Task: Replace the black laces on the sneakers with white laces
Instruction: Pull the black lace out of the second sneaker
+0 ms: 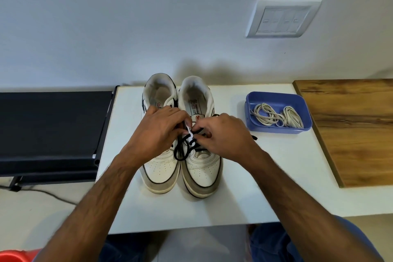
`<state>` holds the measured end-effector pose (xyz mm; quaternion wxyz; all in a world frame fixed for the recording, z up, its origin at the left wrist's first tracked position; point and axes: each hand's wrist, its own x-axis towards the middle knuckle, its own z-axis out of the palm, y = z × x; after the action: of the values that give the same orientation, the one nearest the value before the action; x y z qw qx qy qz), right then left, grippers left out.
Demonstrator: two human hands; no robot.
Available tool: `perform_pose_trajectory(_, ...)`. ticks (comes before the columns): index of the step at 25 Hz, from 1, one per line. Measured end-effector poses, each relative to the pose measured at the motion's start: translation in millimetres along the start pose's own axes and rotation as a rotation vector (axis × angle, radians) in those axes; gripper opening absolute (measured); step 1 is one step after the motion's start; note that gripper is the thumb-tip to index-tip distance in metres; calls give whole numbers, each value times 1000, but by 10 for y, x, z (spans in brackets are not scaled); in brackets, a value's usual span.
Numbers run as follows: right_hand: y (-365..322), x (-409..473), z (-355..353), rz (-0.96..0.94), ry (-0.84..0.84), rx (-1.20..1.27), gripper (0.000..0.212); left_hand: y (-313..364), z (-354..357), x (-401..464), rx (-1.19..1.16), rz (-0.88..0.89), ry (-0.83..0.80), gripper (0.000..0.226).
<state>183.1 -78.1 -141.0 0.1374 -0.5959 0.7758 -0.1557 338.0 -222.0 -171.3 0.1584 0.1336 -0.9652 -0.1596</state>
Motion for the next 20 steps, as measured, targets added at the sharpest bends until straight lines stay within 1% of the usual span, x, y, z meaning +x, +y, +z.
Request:
perform_pose_trajectory(5,51,16,-56,63,74,60,10,1,-6,2,-6,15,0,21)
perform_pose_trajectory(7,163,3,-152,117,205,80,6,-21,-10,-17,-15,8,7,22)
perform_pose_trajectory(9,341,-38,-281,221,359,91,7,-30,-3,-14,-29,4,13,23)
perform_pose_trajectory(10,431,-60,-324,278,399,78,6,-22,2,-8,-37,8,12,23)
perform_pose_trajectory(11,501,-80,-342,313,397,66,5,-12,3,-3,-45,12,10,24)
perform_pose_trajectory(12,531,-99,-345,310,360,75,6,-3,4,2,-50,14,10,24)
perform_pose_trajectory(14,474,-115,-319,183,269,136,20,0,-1,8,-48,15,18,24)
perform_pose_trajectory(16,334,-101,-261,54,209,200,26,-2,-2,3,-44,18,19,25)
perform_pose_trajectory(18,195,-54,-170,16,118,155,25,4,-3,2,-36,26,19,25)
perform_pose_trajectory(20,85,-18,-64,16,25,83,24,3,-6,5,-23,36,23,25)
